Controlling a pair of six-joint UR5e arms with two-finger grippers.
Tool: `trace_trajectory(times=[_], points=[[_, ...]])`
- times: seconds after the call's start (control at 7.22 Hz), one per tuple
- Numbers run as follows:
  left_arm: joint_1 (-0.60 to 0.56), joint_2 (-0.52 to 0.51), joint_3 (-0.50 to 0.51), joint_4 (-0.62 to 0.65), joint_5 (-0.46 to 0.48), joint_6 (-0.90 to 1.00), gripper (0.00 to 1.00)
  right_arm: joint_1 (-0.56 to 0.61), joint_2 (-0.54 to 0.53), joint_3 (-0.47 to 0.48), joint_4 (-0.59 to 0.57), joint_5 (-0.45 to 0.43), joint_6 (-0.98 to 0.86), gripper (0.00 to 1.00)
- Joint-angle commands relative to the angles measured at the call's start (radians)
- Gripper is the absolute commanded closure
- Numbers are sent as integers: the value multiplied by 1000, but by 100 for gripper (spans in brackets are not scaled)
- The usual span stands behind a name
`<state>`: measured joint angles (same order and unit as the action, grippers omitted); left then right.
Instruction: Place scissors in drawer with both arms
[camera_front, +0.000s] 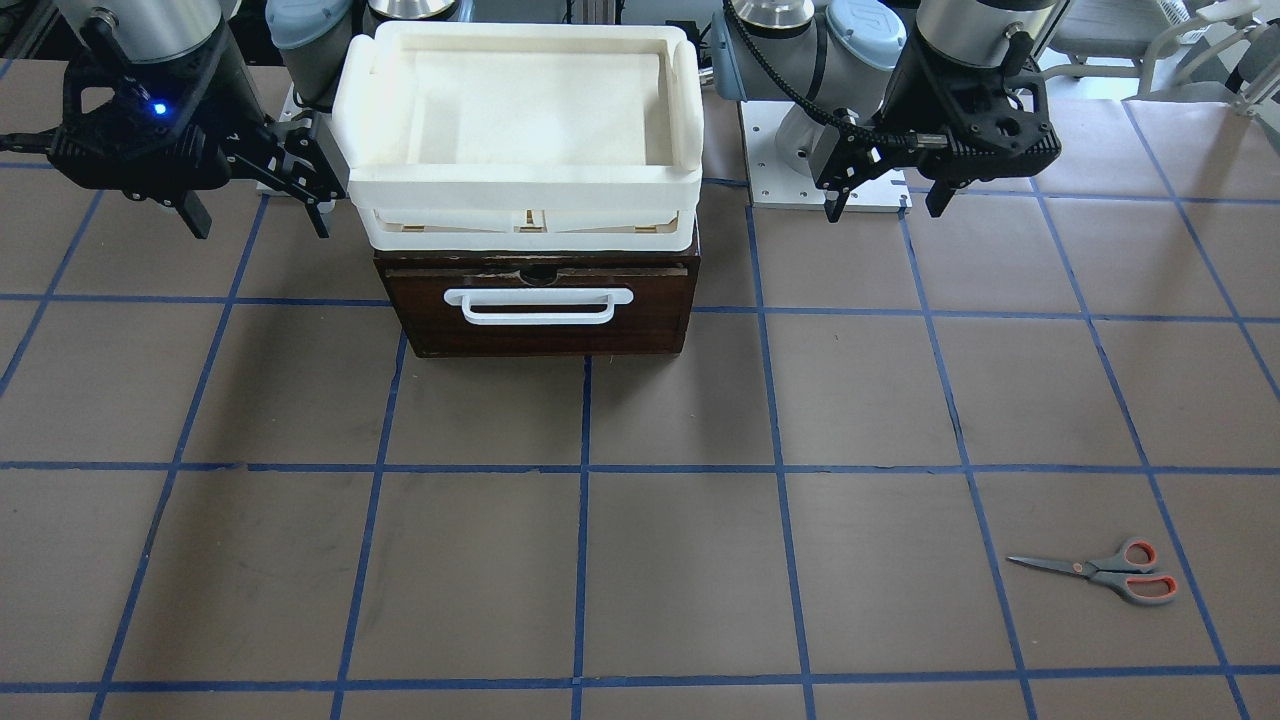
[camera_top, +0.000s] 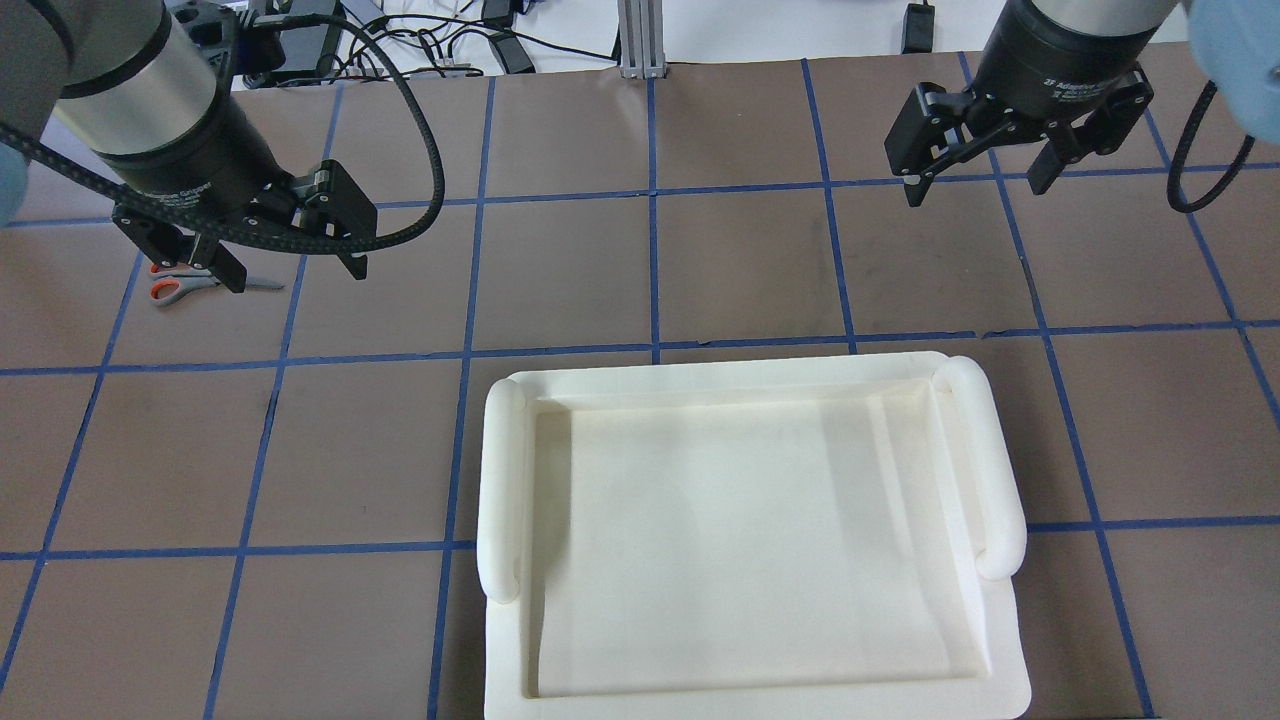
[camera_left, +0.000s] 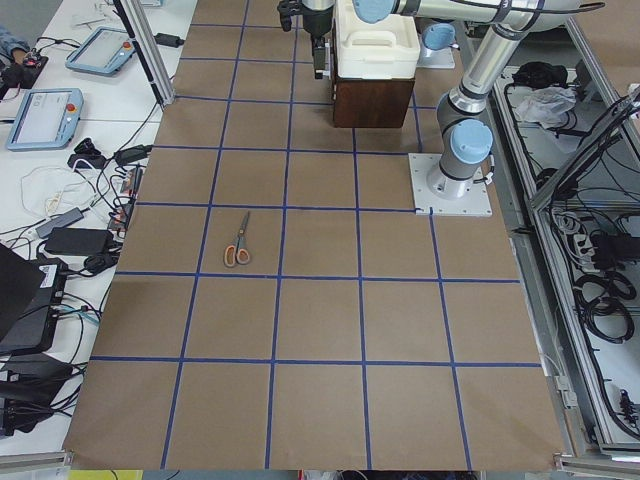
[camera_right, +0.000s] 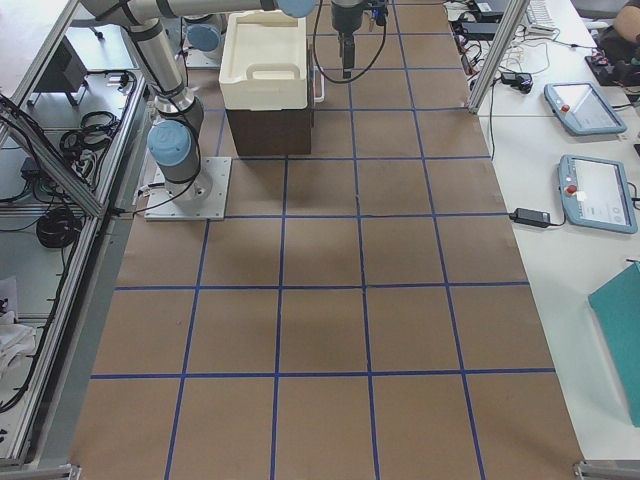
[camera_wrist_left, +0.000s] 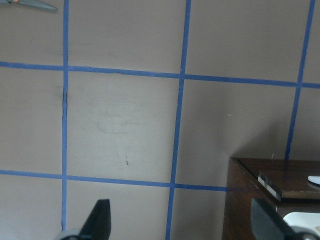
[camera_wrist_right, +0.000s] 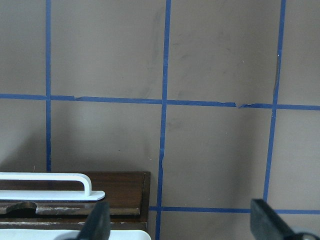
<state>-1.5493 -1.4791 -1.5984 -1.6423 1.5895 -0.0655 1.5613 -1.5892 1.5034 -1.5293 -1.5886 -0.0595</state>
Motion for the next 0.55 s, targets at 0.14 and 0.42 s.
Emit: trace_trajectory(times=[0.14,0.42], points=[[5,-3,3,5,-2,-2,0,-1,0,1,-34,1,47,0],[6,4,0,19,3,-19,0,3,-2,0,-76,0,223,0]])
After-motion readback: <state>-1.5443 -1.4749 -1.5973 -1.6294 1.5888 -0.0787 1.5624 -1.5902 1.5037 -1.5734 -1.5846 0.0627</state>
